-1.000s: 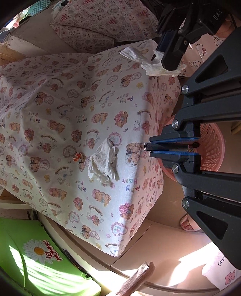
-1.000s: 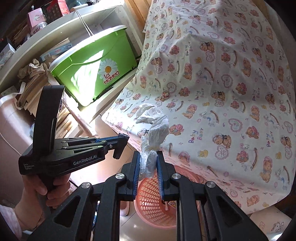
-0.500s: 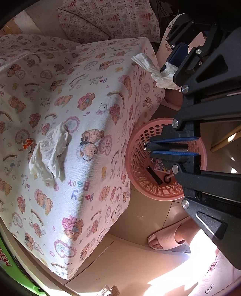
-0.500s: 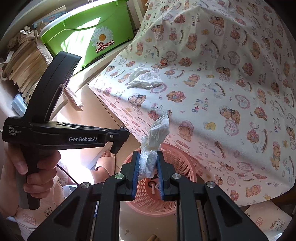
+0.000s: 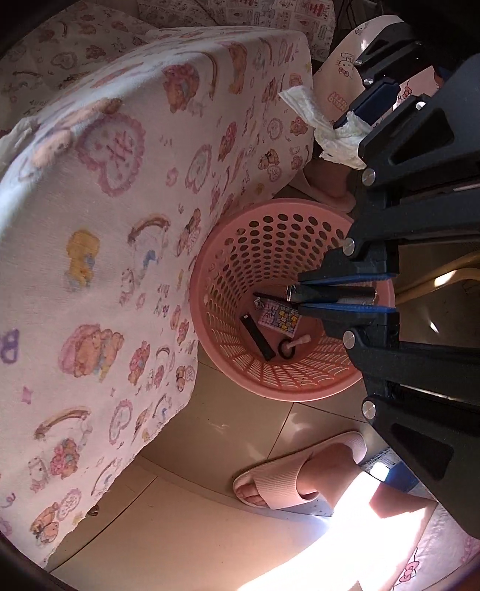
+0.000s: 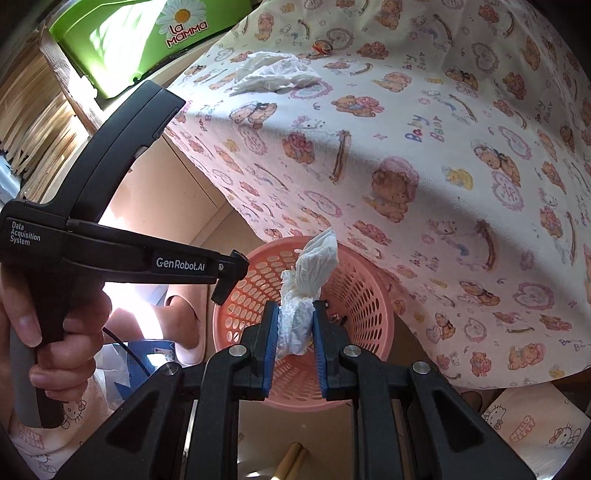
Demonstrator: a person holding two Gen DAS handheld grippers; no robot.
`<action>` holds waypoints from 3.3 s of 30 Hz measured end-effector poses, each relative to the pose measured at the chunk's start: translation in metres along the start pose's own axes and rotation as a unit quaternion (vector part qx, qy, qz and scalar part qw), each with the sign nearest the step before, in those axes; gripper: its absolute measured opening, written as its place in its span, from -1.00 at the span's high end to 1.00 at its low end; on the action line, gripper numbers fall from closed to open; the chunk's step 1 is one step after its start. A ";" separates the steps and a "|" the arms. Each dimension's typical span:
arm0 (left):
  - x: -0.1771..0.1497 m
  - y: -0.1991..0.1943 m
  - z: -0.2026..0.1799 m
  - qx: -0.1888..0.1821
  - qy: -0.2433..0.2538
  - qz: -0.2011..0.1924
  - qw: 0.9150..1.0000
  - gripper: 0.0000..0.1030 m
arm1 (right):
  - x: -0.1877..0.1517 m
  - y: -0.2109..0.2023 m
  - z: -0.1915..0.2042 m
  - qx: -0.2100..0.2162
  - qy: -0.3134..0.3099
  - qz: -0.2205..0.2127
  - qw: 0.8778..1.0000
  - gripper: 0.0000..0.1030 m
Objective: Collect trash
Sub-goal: 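Open the left tool to drop the cylinder while the right tool releases the tissue, then move both open tools back up toward the second white tissue on the cloth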
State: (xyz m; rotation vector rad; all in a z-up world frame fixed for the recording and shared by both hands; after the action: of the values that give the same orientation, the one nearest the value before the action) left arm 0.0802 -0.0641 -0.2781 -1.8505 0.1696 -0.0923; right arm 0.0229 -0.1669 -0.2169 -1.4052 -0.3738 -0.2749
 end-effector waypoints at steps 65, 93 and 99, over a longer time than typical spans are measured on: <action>0.058 -0.238 -0.046 0.123 0.104 -0.431 0.888 -0.66 | 0.090 -0.137 -0.083 -0.184 0.057 -0.252 0.948 -0.63; 0.113 -0.194 -0.003 0.081 0.014 -0.337 0.938 -0.80 | 0.124 -0.106 -0.137 -0.148 0.095 -0.184 0.967 -0.14; 0.116 -0.188 -0.008 0.095 0.028 -0.337 0.936 -0.80 | 0.127 -0.105 -0.133 -0.174 0.089 -0.193 0.961 -0.14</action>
State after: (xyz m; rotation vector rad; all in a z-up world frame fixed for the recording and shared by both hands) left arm 0.2062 -0.0386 -0.0986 -1.6411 -0.4313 -0.6151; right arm 0.1079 -0.3094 -0.0862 -1.6300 -0.4663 -0.8144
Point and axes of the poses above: each gripper's, at about its wrist camera, not at the fingertips, and y roughly the way its jaws point, z to its left, x to its top, the point moved 7 cm from there along y, roughly the way its jaws point, and after that the axes turned 2 degrees about -y, right-handed, at the moved point
